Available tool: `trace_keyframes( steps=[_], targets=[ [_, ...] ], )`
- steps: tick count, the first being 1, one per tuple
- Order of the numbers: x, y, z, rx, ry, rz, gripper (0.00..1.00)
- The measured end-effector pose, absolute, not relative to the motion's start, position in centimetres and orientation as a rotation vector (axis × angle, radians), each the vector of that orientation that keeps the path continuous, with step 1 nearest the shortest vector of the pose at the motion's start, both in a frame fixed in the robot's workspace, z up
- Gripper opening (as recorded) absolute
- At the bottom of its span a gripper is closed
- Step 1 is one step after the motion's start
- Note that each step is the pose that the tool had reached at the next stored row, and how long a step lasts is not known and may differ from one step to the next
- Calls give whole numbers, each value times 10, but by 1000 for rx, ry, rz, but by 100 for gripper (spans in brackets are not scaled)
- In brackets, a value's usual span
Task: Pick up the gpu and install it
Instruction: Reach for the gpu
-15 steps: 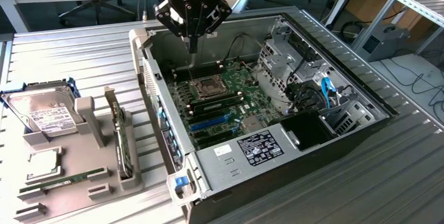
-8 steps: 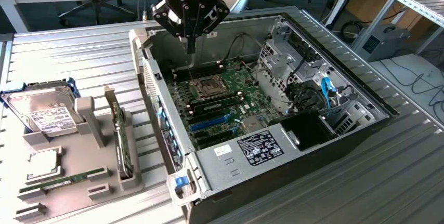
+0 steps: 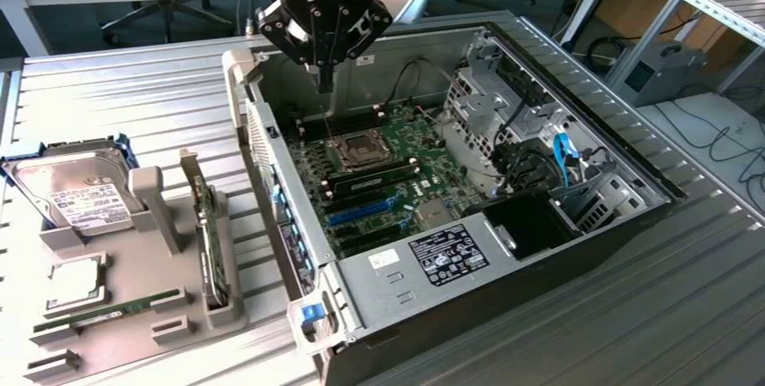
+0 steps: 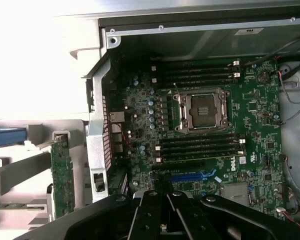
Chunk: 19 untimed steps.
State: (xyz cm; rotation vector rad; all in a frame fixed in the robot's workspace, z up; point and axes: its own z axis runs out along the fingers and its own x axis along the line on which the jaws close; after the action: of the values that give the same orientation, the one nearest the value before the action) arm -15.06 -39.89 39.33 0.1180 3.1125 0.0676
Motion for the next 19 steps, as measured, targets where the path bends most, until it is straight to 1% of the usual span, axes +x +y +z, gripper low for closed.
trace_keyframes(
  steps=[19],
  targets=[
    [-160,-399,393,118,3112,68,11]
  ],
)
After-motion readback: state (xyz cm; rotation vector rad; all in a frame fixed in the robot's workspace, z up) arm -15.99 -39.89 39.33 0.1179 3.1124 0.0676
